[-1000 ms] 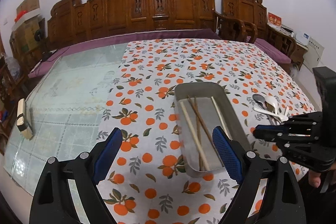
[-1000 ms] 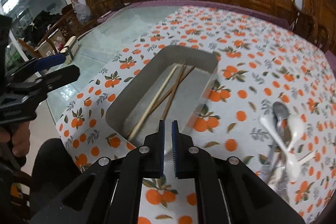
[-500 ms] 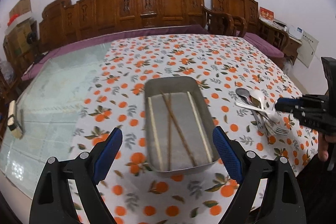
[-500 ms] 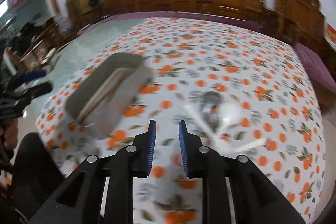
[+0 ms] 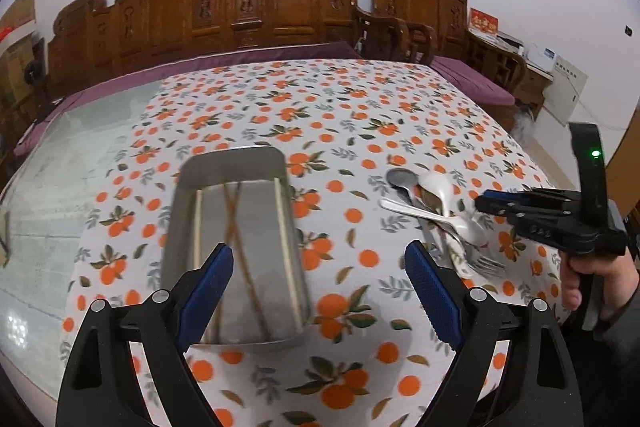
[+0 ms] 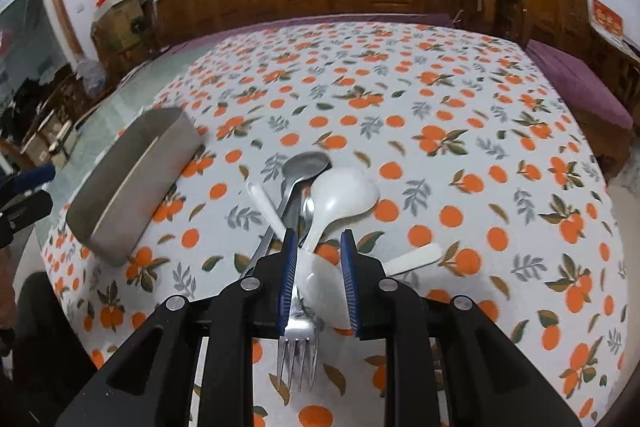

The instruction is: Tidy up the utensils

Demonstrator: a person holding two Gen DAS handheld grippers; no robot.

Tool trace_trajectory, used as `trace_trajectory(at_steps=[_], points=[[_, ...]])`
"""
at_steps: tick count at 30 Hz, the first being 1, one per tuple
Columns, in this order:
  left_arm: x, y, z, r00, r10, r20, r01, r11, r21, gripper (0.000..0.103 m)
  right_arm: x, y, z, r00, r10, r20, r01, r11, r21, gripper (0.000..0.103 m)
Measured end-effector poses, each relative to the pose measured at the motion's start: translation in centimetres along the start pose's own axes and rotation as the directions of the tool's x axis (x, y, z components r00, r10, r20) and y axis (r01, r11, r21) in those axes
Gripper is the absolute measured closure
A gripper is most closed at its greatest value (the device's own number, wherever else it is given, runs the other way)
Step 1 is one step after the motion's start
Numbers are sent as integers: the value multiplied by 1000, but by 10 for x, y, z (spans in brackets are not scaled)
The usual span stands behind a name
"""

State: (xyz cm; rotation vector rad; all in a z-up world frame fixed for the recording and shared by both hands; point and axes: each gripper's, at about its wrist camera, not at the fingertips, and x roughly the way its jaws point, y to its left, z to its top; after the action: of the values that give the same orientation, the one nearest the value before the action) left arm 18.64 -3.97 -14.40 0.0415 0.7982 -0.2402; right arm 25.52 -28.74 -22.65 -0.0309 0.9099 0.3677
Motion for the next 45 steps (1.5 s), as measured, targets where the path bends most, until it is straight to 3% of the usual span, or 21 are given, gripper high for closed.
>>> trace_trajectory(at_steps=[7,10,18,20,31,45], points=[[12,-18,-7,1000,-4,-26,4,1000,17,19,14,14,-3,999,-5,-47,1,997,-73,77],[14,-24,-7,1000,-2,-29,3,1000,25,19,20,18,-7,996,-45,-72,37,993,-110,77],[16,-30,-9,999,2,-38,-1,1000,26,19,21,19,-8,995,-47,-83,36,991,-127,75],[17,-31,-10,999,6,-41,-5,1000,29,19,24,21,-9,995,-37,-94,24,991,-135,69],[16,-36,-12,999,16,-45,-14,999,40,19,32,19,-7,991,-63,-121,46,990,-136,69],[19,-43,-14,998,19,-55,-16,998,54,19,23,8,-2,993,3,-117,-10,998,-60,83]])
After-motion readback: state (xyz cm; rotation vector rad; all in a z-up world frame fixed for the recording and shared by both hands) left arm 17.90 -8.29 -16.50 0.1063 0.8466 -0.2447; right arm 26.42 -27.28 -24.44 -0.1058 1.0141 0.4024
